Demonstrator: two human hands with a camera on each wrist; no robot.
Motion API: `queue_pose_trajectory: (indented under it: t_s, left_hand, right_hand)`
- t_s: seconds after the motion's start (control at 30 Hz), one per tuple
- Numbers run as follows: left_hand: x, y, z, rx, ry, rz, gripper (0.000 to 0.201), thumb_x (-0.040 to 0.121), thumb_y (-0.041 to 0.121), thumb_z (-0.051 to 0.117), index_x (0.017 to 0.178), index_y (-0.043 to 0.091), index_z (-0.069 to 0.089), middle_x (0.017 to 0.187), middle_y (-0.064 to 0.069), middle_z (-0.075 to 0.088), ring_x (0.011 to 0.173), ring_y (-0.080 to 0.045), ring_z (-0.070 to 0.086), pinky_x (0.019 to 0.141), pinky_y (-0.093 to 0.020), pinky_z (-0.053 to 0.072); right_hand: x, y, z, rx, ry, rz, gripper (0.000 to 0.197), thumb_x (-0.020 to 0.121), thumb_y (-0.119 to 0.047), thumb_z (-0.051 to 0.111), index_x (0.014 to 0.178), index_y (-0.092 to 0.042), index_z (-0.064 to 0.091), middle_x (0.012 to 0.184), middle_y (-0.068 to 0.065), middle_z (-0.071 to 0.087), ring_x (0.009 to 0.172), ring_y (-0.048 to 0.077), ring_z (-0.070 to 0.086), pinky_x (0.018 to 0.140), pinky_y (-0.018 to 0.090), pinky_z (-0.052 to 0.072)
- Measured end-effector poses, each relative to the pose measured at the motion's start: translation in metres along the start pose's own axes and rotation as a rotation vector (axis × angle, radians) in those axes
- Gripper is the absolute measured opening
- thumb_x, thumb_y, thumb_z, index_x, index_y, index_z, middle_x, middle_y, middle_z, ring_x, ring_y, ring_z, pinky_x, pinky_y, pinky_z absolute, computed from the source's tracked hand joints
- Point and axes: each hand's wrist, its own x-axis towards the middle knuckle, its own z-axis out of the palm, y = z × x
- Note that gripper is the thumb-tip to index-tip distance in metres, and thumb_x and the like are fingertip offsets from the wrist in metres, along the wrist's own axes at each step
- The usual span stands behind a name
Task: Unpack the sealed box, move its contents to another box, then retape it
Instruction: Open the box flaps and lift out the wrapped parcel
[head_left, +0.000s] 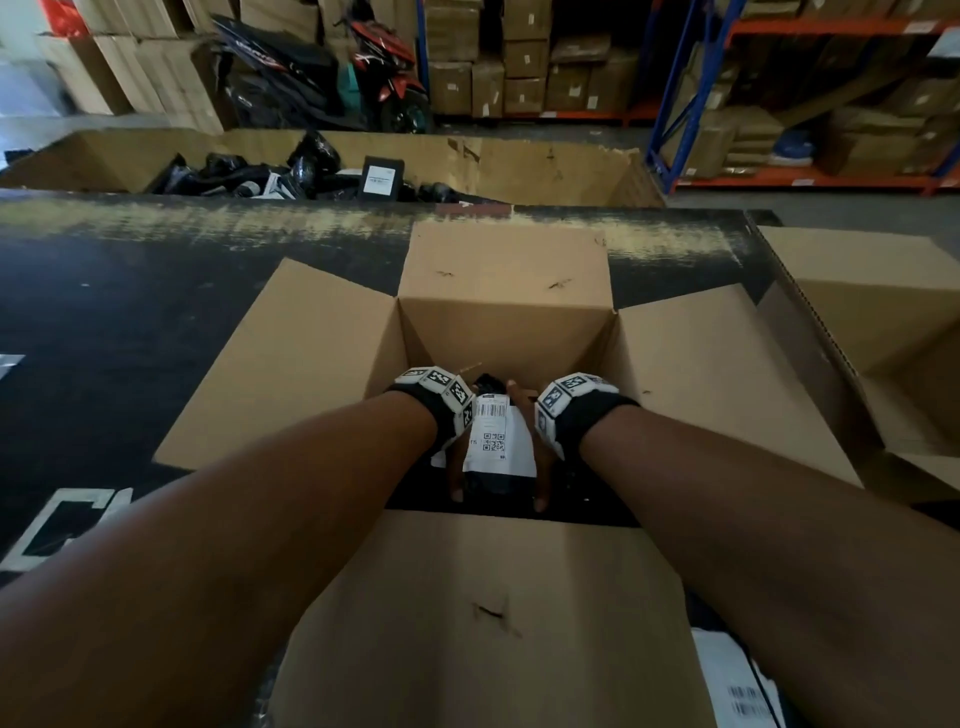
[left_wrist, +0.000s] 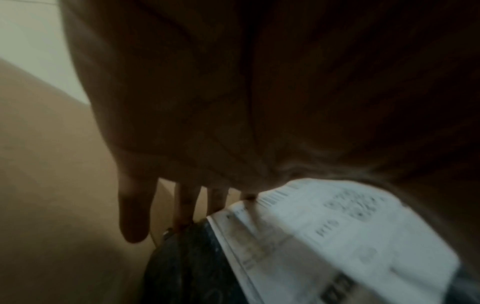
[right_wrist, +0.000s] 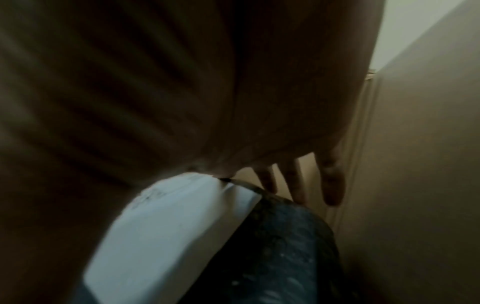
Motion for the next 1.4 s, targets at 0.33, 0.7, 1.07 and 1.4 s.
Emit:
queue_pose_trajectory:
  t_s: [0.33,0.7,1.07,1.4]
  left_hand:
    - [0.002,0.009,0.012,0.151,-0.003,-0.039,0.097,0.076,0.038,0.086,0.155,0.015,0.037,0.155,-0.013,0.044,0.131,-0.029,0.054,0.102,-0.051,0.051]
    - [-0.019,-0.027,-0.026,-0.014,0.179,-0.074,0.145,0.063,0.046,0.092,0.161,0.024,-0.014,0.169,-0.012,-0.014,0.155,-0.04,0.009,0.12,-0.058,0.028]
    - [-0.09,-0.042,-0.075,0.064,0.523,-0.07,0.154,0.038,0.075,0.087,0.157,0.021,0.007,0.153,-0.011,0.024,0.142,-0.036,0.028,0.111,-0.06,0.034]
    - [-0.158,-0.038,-0.088,0.12,1.034,-0.055,0.161,0.037,0.097,0.06,0.158,0.027,-0.019,0.151,-0.013,0.024,0.14,-0.039,0.023,0.116,-0.064,0.02]
  right_hand:
    - [0.035,-0.001,0.032,0.035,0.044,-0.038,0.117,0.078,-0.051,0.067,0.16,-0.018,-0.009,0.166,0.017,0.006,0.15,0.038,0.02,0.117,0.055,0.027]
    - [0.025,0.022,-0.017,-0.071,0.214,-0.099,0.141,0.049,-0.057,0.091,0.156,-0.026,0.005,0.155,0.013,0.02,0.14,0.042,0.03,0.107,0.063,0.037]
    - [-0.094,0.039,-0.094,-0.081,0.378,-0.053,0.161,0.039,-0.066,0.09,0.158,-0.024,-0.009,0.157,0.011,0.019,0.146,0.036,0.018,0.11,0.071,0.025]
    - [-0.189,0.068,-0.116,-0.095,0.743,0.025,0.161,0.038,-0.066,0.091,0.157,-0.028,-0.012,0.158,0.009,0.016,0.147,0.035,0.017,0.112,0.07,0.023]
